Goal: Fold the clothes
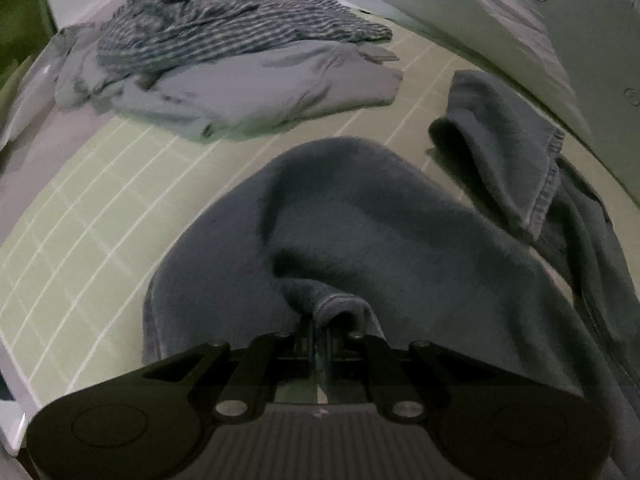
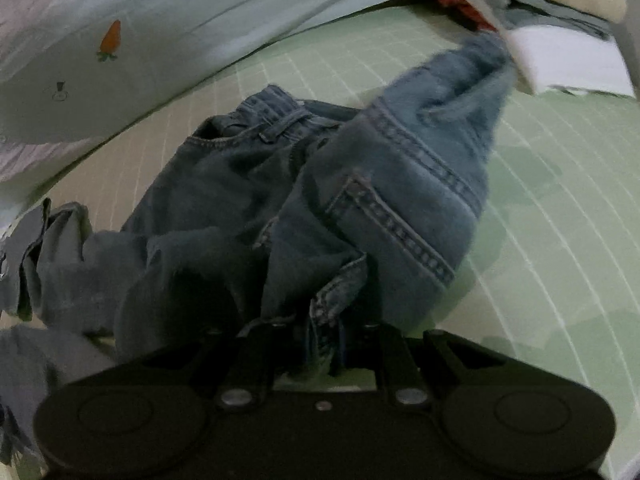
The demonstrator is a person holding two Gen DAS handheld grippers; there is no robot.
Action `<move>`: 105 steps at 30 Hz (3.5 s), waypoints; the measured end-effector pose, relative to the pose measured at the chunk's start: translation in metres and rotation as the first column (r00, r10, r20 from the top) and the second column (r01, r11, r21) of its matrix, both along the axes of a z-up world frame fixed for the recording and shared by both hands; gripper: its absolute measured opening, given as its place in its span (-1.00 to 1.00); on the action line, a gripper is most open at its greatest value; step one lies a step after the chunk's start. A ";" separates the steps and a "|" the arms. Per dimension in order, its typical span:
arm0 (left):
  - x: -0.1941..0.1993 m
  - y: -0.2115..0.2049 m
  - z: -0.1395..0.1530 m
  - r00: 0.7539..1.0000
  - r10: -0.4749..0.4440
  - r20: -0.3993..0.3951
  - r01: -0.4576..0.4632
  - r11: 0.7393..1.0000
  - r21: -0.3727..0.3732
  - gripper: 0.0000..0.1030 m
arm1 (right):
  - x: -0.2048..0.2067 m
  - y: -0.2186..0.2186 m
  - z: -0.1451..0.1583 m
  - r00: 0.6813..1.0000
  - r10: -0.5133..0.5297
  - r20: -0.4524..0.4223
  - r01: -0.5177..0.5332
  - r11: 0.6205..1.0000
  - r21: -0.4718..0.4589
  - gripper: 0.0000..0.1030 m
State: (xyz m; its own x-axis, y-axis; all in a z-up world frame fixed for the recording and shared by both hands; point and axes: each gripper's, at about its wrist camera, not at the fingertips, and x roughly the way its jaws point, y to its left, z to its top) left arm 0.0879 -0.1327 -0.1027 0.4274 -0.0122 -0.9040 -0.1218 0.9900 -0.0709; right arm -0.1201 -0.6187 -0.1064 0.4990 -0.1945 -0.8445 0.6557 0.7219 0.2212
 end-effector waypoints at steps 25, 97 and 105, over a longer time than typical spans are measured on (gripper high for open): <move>0.080 -0.026 0.018 0.995 0.022 0.097 -0.022 1.000 0.001 -0.93 | 0.099 -0.051 0.024 0.999 -0.043 -0.001 0.040 0.941 -0.337 -0.77; -0.080 0.096 0.005 0.997 0.075 0.028 -0.075 0.997 -0.014 0.69 | -0.085 0.077 0.031 0.986 -0.162 -0.040 0.143 0.944 -0.299 0.86; -0.042 0.121 -0.003 0.999 0.014 0.029 -0.011 0.996 -0.093 0.52 | -0.053 0.149 0.031 0.990 -0.107 -0.089 0.073 0.943 -0.325 0.87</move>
